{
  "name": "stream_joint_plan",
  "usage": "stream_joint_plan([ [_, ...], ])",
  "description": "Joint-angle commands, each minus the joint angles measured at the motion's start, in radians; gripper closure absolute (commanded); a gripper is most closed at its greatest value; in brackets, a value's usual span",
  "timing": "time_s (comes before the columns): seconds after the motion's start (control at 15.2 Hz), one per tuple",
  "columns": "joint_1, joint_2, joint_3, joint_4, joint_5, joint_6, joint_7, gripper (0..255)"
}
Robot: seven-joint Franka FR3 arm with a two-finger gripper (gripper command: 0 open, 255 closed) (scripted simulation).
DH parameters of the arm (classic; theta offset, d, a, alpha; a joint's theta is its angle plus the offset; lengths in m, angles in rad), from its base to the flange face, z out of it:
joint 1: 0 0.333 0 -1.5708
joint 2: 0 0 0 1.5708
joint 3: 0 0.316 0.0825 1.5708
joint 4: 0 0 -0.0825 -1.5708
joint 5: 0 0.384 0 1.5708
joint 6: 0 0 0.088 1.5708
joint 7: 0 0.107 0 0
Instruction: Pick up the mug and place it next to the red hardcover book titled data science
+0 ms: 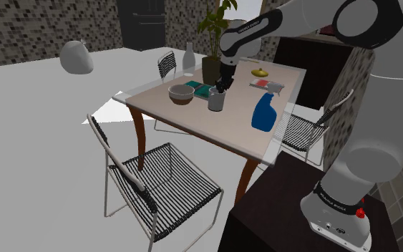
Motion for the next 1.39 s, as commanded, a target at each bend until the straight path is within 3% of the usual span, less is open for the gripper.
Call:
stream_joint_plan([
  [0.0,0.001,-0.012,-0.001,0.013,-0.005,-0.025,0.004,255],
  [1.32,0.001,-0.07,-0.007,0.209,-0.029,-0.276,0.034,255],
])
